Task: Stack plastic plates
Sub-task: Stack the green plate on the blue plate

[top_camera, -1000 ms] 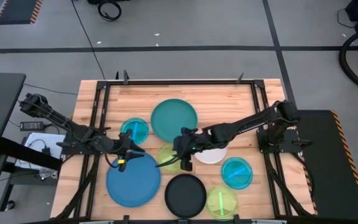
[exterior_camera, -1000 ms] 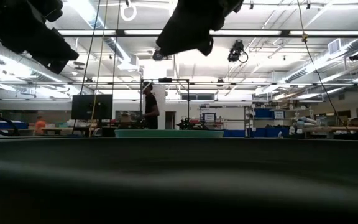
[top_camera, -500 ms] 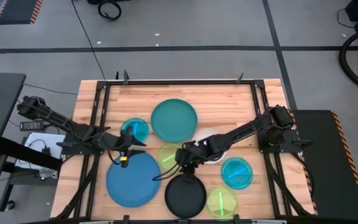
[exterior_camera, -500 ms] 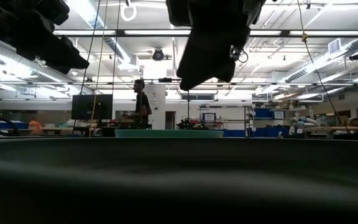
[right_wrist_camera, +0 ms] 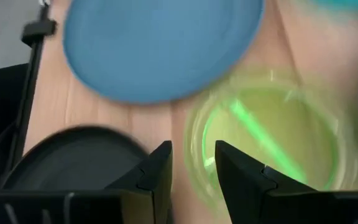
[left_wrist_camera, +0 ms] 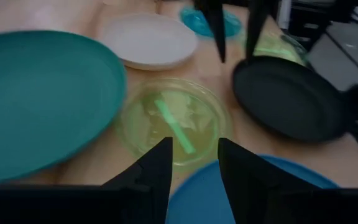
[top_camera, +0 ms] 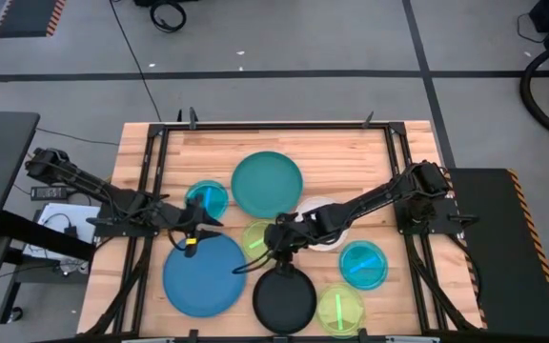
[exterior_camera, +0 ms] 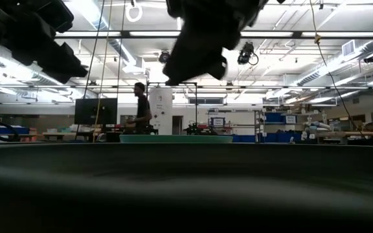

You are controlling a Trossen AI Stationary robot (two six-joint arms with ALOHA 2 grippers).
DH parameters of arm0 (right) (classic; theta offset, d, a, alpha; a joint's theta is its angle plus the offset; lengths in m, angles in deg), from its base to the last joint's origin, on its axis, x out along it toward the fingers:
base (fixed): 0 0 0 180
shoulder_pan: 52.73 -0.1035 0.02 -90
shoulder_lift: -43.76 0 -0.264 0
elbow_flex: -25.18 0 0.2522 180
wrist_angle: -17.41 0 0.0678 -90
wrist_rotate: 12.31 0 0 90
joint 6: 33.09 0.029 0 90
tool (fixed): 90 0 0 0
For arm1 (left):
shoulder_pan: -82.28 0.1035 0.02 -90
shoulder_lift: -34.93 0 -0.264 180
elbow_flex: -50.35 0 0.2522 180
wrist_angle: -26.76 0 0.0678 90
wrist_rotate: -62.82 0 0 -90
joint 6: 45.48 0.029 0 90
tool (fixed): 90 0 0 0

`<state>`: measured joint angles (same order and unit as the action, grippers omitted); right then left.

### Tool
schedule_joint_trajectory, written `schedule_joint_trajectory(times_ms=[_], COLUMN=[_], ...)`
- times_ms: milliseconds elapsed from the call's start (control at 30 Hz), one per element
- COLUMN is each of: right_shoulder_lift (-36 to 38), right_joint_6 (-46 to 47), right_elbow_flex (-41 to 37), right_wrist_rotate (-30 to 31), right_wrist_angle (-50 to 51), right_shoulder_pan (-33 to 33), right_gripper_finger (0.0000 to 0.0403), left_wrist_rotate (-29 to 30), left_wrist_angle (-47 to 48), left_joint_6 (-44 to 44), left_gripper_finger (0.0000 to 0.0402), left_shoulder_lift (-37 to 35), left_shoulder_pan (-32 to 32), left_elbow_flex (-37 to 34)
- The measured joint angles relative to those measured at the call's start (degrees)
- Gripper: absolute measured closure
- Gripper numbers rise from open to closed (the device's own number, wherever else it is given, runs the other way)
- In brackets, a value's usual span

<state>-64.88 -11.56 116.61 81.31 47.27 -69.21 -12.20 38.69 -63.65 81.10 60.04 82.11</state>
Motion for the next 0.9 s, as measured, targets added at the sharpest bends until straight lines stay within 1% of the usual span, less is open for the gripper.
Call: schedule_joint_trajectory(times_ms=[100,233,467,533,700,900], right_shoulder_lift=[0.00,0.00,0.00,0.00,0.00,0.00], right_joint_6=[-0.71,-2.13,-7.63,-8.47,-10.60,-14.07], right_elbow_flex=[0.00,0.00,0.00,0.00,-0.01,-0.02], right_wrist_rotate=[1.04,0.94,-2.00,-0.60,5.15,11.25], right_wrist_angle=[-0.52,-1.21,-8.37,-7.72,-3.93,7.17], right_shoulder_pan=[0.27,1.27,1.69,1.72,2.42,4.61], right_gripper_finger=[0.0271,0.0271,0.0271,0.0271,0.0271,0.0271], left_wrist_rotate=[-1.21,-1.30,-3.28,-3.29,-3.29,-3.26], left_wrist_angle=[0.27,0.75,1.73,1.70,1.70,1.66], left_joint_6=[-1.17,-3.06,-4.14,-4.14,-4.18,-3.62], left_gripper_finger=[0.0265,0.0265,0.0265,0.0265,0.0265,0.0265], left_shoulder_lift=[0.00,-0.02,-0.02,-0.02,-0.02,-0.02], left_shoulder_pan=[-0.75,-2.16,-5.04,-5.70,-5.99,-5.94], left_elbow_flex=[0.00,0.00,0.00,0.00,0.00,0.00])
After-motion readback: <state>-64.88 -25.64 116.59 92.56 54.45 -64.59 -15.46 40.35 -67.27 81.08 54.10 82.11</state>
